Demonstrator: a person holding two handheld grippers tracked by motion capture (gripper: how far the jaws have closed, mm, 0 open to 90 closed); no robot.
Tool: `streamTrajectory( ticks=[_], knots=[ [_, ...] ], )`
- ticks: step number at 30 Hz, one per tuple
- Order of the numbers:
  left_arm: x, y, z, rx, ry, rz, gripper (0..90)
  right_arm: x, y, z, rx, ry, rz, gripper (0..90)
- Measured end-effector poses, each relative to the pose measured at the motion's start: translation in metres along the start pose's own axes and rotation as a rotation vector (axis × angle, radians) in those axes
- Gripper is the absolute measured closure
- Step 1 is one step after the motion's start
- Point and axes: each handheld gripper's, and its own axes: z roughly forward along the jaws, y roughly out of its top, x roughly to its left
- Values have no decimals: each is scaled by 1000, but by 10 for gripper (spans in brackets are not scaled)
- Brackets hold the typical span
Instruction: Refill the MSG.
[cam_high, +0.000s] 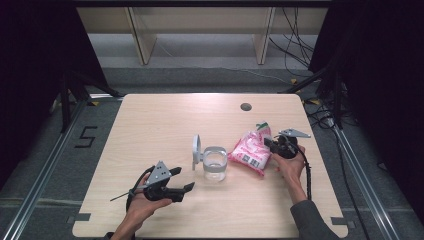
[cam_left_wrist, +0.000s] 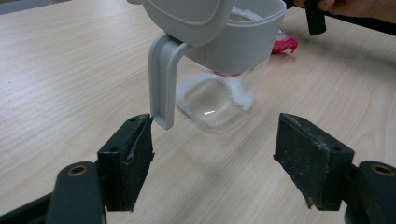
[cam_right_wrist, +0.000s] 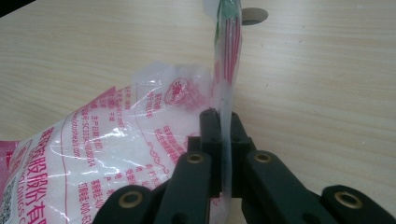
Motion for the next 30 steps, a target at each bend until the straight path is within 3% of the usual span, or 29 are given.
streamTrajectory(
  ticks=[8, 10, 11, 13, 17, 18, 19, 20, 21, 22, 23, 30],
  knots=[
    [-1, 0, -1, -2, 5, -5, 274, 3, 3, -4, -14, -1, -25, 900],
    [0, 1, -1, -11, 0, -6, 274, 7, 4, -7, -27, 12, -10, 900],
    [-1, 1, -1, -18, 0, -14, 274, 8, 5, -7, -44, 7, -32, 900],
    [1, 1, -3, -8, 1, 9, 274, 12, 7, -11, -57, 21, -15, 900],
    [0, 1, -3, -12, 8, -8, 275, 20, 15, -21, -90, 43, -35, 900],
    [0, 0, -3, -7, 10, -4, 275, 25, 17, -25, -83, 46, -8, 900],
    [0, 0, -3, -6, 7, -1, 275, 25, 19, -26, -114, 57, -55, 900],
    [0, 0, -3, -7, 8, -5, 275, 31, 20, -30, -111, 71, -9, 900],
    [0, 0, -3, -9, 8, -6, 275, 29, 23, -33, -115, 73, -60, 900],
    [0, 0, -2, -9, 2, -9, 276, 30, 24, -34, -130, 76, -74, 900],
    [-1, 0, -2, -10, 5, -12, 276, 34, 25, -37, -124, 81, -39, 900],
    [-4, -1, 0, -5, 1, 1, 276, 40, 31, -55, -179, 108, -88, 900]
  ],
)
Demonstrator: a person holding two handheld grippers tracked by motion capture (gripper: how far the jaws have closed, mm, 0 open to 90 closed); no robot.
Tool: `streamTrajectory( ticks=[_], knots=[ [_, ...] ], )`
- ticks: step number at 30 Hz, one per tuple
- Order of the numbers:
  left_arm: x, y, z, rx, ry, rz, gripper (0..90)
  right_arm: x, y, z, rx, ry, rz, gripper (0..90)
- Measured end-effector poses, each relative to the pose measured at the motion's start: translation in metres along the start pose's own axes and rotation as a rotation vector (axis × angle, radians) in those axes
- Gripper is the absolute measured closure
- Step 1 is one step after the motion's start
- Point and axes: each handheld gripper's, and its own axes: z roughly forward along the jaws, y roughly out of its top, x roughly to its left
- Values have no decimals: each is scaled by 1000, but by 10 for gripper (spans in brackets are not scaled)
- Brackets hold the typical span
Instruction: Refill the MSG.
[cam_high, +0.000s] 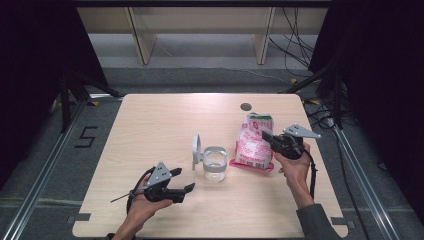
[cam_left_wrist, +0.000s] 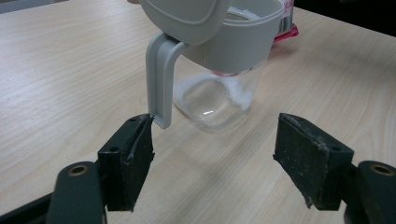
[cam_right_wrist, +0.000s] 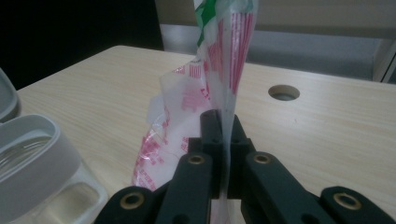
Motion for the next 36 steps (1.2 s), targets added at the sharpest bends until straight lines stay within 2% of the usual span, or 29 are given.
streamTrajectory(
  ticks=[2, 5, 6, 7, 8, 9, 10, 11, 12, 14, 15, 16, 17, 18, 19, 21, 22, 23, 24, 25, 27, 28, 29, 30, 31, 32, 33, 35, 36],
  knots=[
    [-2, 0, 1, -12, 11, -22, 278, 5, 3, -5, -2, -16, -24, 900],
    [-8, 0, 4, -8, 32, 1, 281, 14, 6, -12, 0, -39, -55, 900],
    [-11, 1, 4, -11, 34, 7, 282, 16, 7, -13, -16, -25, -49, 900],
    [-13, 1, 4, -7, 42, 26, 282, 18, 9, -17, -1, -23, -58, 900],
    [-16, 2, 5, -15, 44, 26, 283, 18, 9, -18, -17, -24, -95, 900],
    [-17, 2, 5, -15, 49, 31, 284, 23, 10, -21, -14, -15, -79, 900],
    [-21, 2, 7, -31, 45, 17, 285, 24, 11, -23, -17, -21, -111, 900],
    [-23, 1, 8, -34, 43, 18, 286, 26, 11, -25, -21, -12, -120, 900],
    [-25, 1, 8, -31, 44, 21, 286, 29, 11, -29, -12, -13, -105, 900],
    [-29, 3, 7, -43, 52, 37, 287, 29, 13, -32, -17, -1, -134, 900],
    [-31, 5, 7, -50, 58, 37, 287, 32, 13, -34, -4, 1, -122, 900],
    [-32, 5, 7, -61, 56, 30, 287, 32, 13, -35, -6, -4, -140, 900],
    [-34, 5, 8, -71, 57, 27, 287, 34, 13, -38, 10, 1, -130, 900],
    [-36, 5, 8, -64, 62, 25, 288, 34, 13, -38, -11, 15, -143, 900],
    [-37, 5, 9, -57, 54, 35, 287, 37, 13, -40, 1, 15, -128, 900],
    [-39, 8, 10, -64, 39, 41, 289, 42, 13, -44, 4, 13, -129, 900],
    [-40, 10, 8, -60, 47, 49, 289, 41, 14, -44, -1, 19, -148, 900],
    [-41, 10, 9, -73, 42, 37, 289, 43, 15, -45, 10, 25, -157, 900],
    [-42, 10, 9, -71, 34, 42, 288, 46, 14, -47, 15, 13, -140, 900],
    [-44, 10, 10, -62, 35, 45, 288, 48, 14, -47, 7, 20, -137, 900],
    [-47, 10, 14, -53, 29, 52, 288, 49, 15, -49, 1, 19, -163, 900],
    [-49, 9, 18, -51, 20, 44, 289, 49, 15, -49, 11, 34, -159, 900],
    [-51, 9, 20, -43, 18, 54, 289, 50, 15, -50, 6, 30, -161, 900],
    [-55, 9, 23, -40, 4, 52, 289, 53, 14, -51, -6, 25, -134, 900],
    [-56, 9, 25, -36, 6, 63, 290, 54, 15, -52, 3, 30, -143, 900],
    [-59, 10, 28, -46, -10, 52, 291, 55, 15, -52, -2, 47, -141, 900],
    [-61, 11, 30, -40, -18, 71, 293, 56, 15, -54, -3, 30, -153, 900],
    [-65, 14, 35, -35, -24, 95, 299, 56, 15, -55, 3, 44, -150, 900],
    [-68, 14, 38, -38, -36, 91, 299, 57, 15, -55, -6, 49, -146, 900]
  ],
)
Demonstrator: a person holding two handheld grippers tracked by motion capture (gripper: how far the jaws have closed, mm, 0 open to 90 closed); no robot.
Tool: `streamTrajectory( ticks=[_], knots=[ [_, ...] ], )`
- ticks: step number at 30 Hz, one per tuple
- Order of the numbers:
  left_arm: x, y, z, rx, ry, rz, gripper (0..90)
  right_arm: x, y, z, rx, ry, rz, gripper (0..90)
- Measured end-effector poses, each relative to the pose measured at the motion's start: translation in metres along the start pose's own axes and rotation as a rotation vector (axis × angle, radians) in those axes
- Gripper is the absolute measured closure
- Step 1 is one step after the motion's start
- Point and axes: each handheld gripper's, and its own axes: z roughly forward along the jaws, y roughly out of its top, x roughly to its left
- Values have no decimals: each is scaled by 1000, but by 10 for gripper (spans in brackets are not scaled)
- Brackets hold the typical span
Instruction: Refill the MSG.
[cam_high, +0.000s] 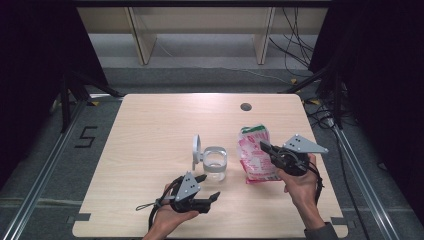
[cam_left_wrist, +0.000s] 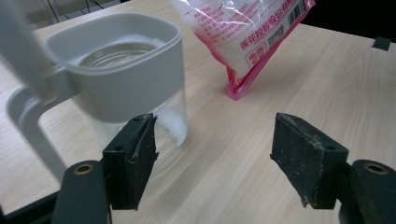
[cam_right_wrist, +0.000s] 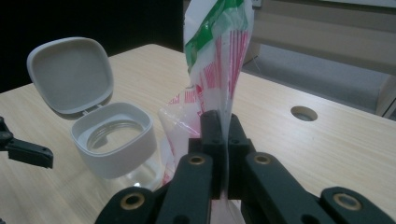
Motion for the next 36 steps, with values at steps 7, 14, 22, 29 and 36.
streamTrajectory(
  ticks=[7, 14, 22, 29, 36],
  knots=[
    [-11, 1, 20, 17, -34, -55, 284, 3, 2, -3, -24, -9, -14, 900],
    [-21, 5, 43, 5, -22, -25, 295, 7, 11, -8, -24, 7, -33, 900],
    [-22, 5, 60, 0, 3, -24, 305, 14, 21, -18, -38, 44, -39, 900],
    [-33, 8, 73, 1, -10, -14, 284, 25, 28, -28, -50, 95, -21, 900],
    [-42, 7, 87, -14, -20, -11, 277, 36, 32, -33, -56, 117, -29, 900]
  ],
)
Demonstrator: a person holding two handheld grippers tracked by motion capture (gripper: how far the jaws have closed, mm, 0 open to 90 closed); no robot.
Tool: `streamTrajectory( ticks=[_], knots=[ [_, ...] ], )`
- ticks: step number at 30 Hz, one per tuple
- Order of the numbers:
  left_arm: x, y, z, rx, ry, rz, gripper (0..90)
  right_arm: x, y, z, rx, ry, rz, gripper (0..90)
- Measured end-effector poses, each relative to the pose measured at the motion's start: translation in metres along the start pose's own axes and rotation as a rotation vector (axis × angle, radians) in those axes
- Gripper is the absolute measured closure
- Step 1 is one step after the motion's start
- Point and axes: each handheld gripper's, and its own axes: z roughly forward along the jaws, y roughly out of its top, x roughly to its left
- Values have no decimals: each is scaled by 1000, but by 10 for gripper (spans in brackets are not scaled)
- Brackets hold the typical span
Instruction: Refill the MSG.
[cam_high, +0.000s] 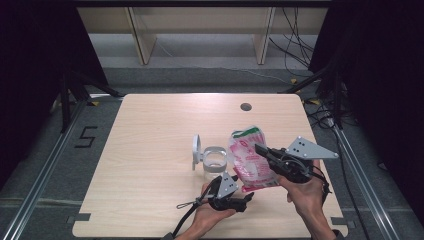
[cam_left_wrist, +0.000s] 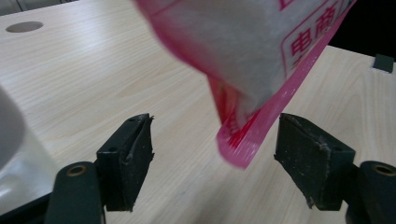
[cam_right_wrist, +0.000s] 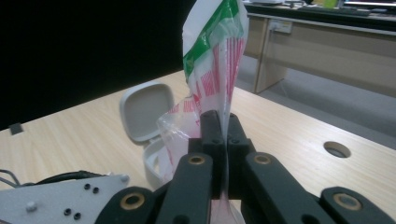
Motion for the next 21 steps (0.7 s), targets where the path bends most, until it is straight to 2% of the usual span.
streamTrajectory(
  ticks=[1, 2, 3, 4, 5, 6, 7, 8, 9, 10, 11, 12, 13, 14, 15, 16, 17, 18, 19, 20, 21],
  knots=[
    [0, 0, 0, -9, 1, 3, 286, -1, 0, 1, -15, -8, -28, 900],
    [-1, 1, -1, -7, 11, 5, 298, 0, -1, 1, -15, 4, -23, 900],
    [-1, 1, -2, -20, 7, 5, 319, 0, -1, 1, -17, -4, -26, 900],
    [-1, 1, -3, -20, 4, 14, 357, 3, -2, 2, -7, 4, 4, 900],
    [-1, 1, -2, -34, -14, 18, 385, 2, -3, 2, -9, 12, -20, 900],
    [-2, 1, -1, -43, -14, 25, 421, 3, -4, 4, -17, 25, -7, 900],
    [-3, 1, -1, -38, -9, 31, 454, 5, -4, 3, -13, -1, -1, 900],
    [-4, 1, 2, -48, -20, 41, 469, 2, -4, 4, -16, -2, -36, 900],
    [-5, 0, 5, -60, -19, 48, 488, 3, -5, 5, -12, 24, -3, 900],
    [-5, -1, 6, -54, -11, 61, 523, 2, -5, 5, -6, 0, -25, 900],
    [-5, -1, 8, -54, -13, 62, 534, 3, -6, 7, -19, -2, -25, 900],
    [-4, 0, 8, -47, -1, 67, 574, 4, -6, 6, 0, 2, -22, 900],
    [-4, 0, 9, -61, -5, 61, 625, 2, -5, 7, 1, -10, -42, 900],
    [-5, 0, 9, -67, 6, 62, 645, 2, -5, 7, 0, -13, -37, 900],
    [-5, 1, 8, -72, 26, 85, 663, 2, -5, 8, 0, -1, -23, 900],
    [-7, 1, 9, -87, 26, 60, 678, 3, -5, 7, -1, -3, -4, 900],
    [-5, 2, 8, -76, 39, 86, 686, 2, -4, 7, 5, -6, -18, 900],
    [-5, 3, 9, -88, 36, 92, 691, 1, -2, 7, -16, -14, -39, 900],
    [-7, 4, 8, -92, 41, 61, 694, 2, -2, 7, -15, -10, -27, 900],
    [-9, 5, 9, -104, 42, 45, 697, 0, 0, 8, -19, -23, -51, 900],
    [-7, 7, 8, -92, 46, 58, 699, 2, 1, 8, -9, -20, -16, 900]
  ],
)
